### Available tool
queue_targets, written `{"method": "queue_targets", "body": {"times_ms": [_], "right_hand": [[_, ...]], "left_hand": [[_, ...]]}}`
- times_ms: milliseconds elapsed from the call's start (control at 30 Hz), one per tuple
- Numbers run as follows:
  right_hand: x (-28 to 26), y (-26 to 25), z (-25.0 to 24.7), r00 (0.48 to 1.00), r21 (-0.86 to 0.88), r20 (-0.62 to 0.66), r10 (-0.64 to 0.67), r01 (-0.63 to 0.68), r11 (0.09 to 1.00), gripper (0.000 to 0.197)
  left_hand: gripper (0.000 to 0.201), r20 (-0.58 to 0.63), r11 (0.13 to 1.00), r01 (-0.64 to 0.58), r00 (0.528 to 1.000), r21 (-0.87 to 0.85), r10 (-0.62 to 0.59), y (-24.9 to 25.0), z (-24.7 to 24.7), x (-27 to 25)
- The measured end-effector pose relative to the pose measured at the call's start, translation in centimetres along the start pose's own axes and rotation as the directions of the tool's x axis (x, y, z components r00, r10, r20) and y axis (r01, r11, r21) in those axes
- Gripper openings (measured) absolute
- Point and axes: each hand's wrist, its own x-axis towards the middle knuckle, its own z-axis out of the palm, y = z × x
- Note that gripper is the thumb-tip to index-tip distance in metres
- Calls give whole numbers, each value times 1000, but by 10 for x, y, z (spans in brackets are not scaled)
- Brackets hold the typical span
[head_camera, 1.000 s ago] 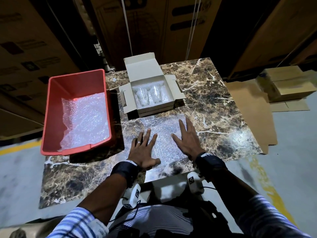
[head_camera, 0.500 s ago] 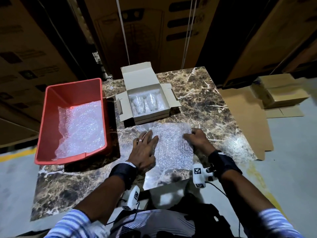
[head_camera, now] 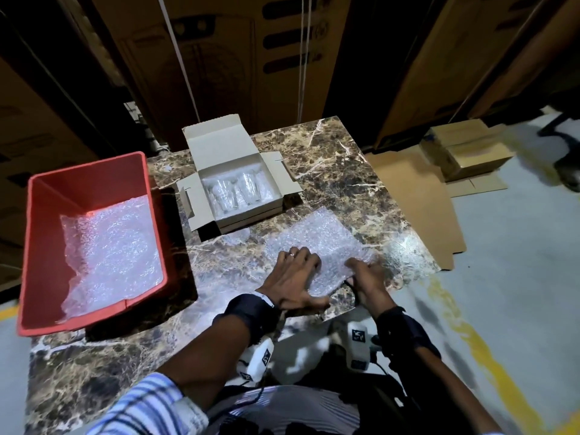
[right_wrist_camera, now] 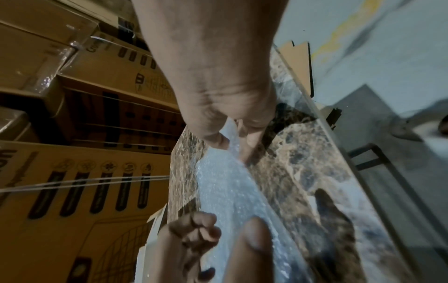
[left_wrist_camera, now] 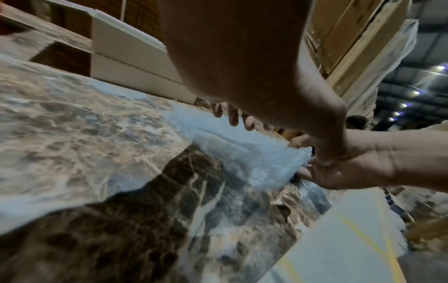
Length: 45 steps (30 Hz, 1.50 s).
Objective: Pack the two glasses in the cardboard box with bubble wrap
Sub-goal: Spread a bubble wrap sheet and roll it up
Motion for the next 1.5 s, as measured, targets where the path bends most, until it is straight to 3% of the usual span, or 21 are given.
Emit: {"method": "queue_targets", "body": {"times_ms": [100, 167, 233, 400, 467, 533, 567, 633, 700, 767, 833, 933, 1100, 1200, 1267, 1400, 1500], "right_hand": [[-21, 2, 4, 999, -23, 33, -5, 6, 1000, 77], [-61, -15, 9, 997, -67, 80, -18, 24, 997, 60], [-68, -16, 8, 990, -134, 130, -47, 64, 989, 45], [-66, -18, -3, 973, -356, 184, -141, 199, 913, 55], [-70, -24, -8, 944, -570, 239, -227, 325, 754, 51], [-80, -29, -11, 889, -766, 302, -343, 441, 468, 53], [-84, -31, -10, 849, -819, 322, -418, 472, 327, 56], [-88, -33, -5, 745, -827, 405, -531, 546, 136, 55], [-86, -35, 4, 662, -732, 583, -472, 680, 50, 49], [-85, -36, 11, 603, -622, 748, -279, 783, 25, 52], [-85, -34, 17, 549, -564, 820, -164, 823, -64, 57], [-82, -27, 19, 490, -514, 857, -163, 838, -184, 45], [-72, -27, 14, 412, -442, 892, -187, 883, -160, 30], [-68, -34, 12, 416, -434, 896, -157, 895, -108, 29], [-63, -40, 8, 445, -454, 881, -159, 891, -24, 28], [-51, -55, -1, 526, -482, 840, -130, 835, 265, 23], [-43, -69, -7, 557, -481, 819, -137, 797, 367, 27]], "left_hand": [[69, 18, 999, -13, 1000, 50, 12, 8, 8, 1], [59, 36, 994, -15, 999, 105, 12, 9, 13, 1], [52, 64, 989, -14, 998, 149, 4, 5, 14, 0], [39, 103, 984, -15, 995, 178, -3, -17, 11, -13], [32, 112, 983, -18, 994, 181, -3, -24, 8, -18], [26, 122, 982, -19, 993, 186, -4, -29, 7, -22], [23, 126, 982, -17, 992, 188, -8, -30, 5, -24], [19, 126, 982, -7, 992, 189, -18, -30, 3, -27], [16, 119, 985, 11, 992, 170, -31, -28, 1, -29], [16, 108, 993, 28, 993, 115, -41, -28, 0, -33], [18, 95, 997, 43, 994, 63, -49, -28, -1, -37], [22, 105, 997, 72, 992, 12, -73, -29, -3, -43], [24, 142, 991, 130, 982, -36, -124, -30, -7, -46], [24, 156, 986, 160, 976, -43, -151, -31, -12, -43], [22, 141, 974, 199, 973, -112, -183, -30, -17, -42], [20, 86, 893, 305, 952, -330, -293, -33, -30, -37], [18, 119, 803, 350, 934, -483, -336, -43, -36, -31]]}}
